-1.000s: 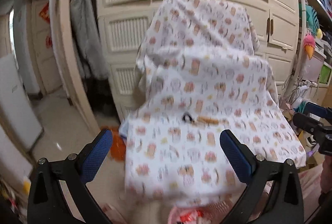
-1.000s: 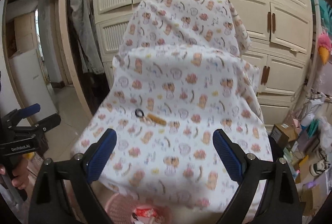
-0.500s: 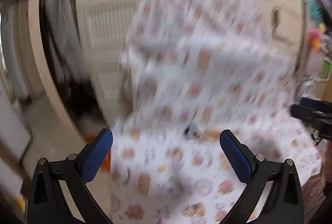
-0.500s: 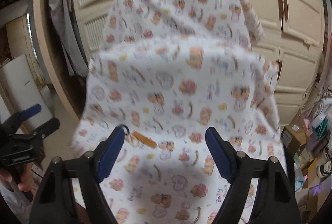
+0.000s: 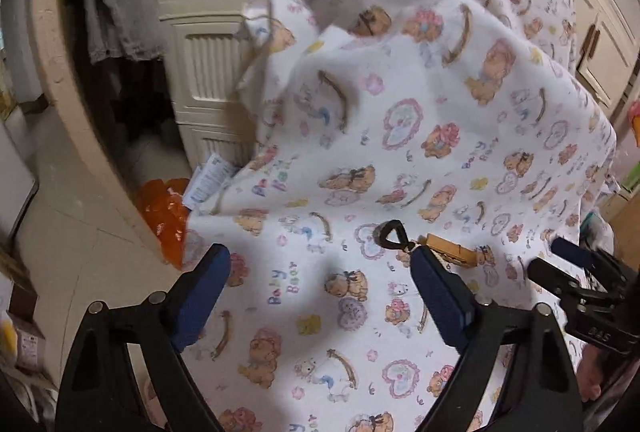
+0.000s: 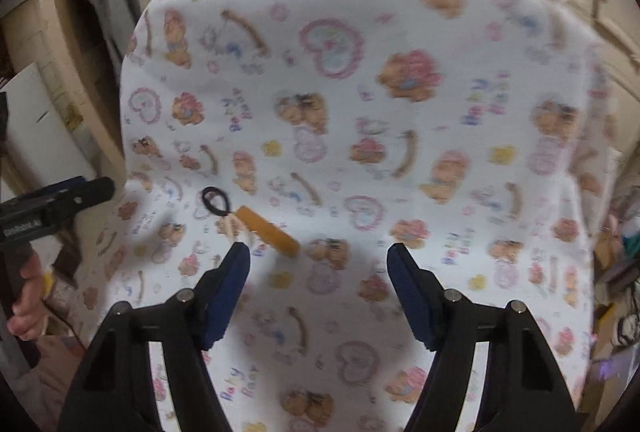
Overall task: Collect trash
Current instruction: 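Close the right tool on the wooden clothespin while the left tool approaches the beaded string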
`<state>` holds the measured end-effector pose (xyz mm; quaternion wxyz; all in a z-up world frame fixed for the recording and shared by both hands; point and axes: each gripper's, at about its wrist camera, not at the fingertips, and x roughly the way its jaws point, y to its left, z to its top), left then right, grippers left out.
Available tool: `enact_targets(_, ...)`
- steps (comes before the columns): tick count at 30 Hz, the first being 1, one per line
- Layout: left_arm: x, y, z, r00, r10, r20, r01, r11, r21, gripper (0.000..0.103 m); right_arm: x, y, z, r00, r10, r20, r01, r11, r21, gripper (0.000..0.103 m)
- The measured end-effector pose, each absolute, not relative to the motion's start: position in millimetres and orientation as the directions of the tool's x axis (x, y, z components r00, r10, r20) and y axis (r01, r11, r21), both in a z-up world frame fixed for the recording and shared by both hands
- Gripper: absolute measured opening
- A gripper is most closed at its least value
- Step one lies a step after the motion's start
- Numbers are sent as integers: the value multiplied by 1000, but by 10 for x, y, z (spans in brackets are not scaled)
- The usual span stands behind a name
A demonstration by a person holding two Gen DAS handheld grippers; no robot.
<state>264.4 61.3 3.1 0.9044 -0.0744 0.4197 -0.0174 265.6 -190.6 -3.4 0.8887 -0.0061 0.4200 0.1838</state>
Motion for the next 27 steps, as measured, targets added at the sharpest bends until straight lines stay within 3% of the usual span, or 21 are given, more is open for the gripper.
enact_targets(2,2735,549,-35,624,-86,-776,6,994,-106,77,2729,-1809,-83,582,314,-750,-360,927,109,69)
enact_targets(4,2795,504,-72,622,-71,-780,34,997,-63,74,2818,-1736,-176,562,322,-762,-385,917,103,61)
enact_targets(8,2884,559,-117,607,-106,-788,18,993,-120,74,2933,-1712,-309,515,358,-779,-379,910,168,56)
enact_targets(17,3021,430,-238,606,-47,-794,14,999,-48,75,3255,-1582,-481,479,401,-781,-337,906,258,53)
enact_targets(23,2971,257,-265,631,7,-776,42,998,43,75,3232,-1359,-645,412,385,-826,-411,887,208,41)
enact_targets(25,2959,209,-271,634,-1,-773,54,998,43,75,3197,-1320,-647,419,372,-828,-431,884,179,28)
enact_targets(27,2949,180,-271,632,-18,-775,61,998,27,75,3166,-1325,-647,407,386,-828,-439,878,194,22)
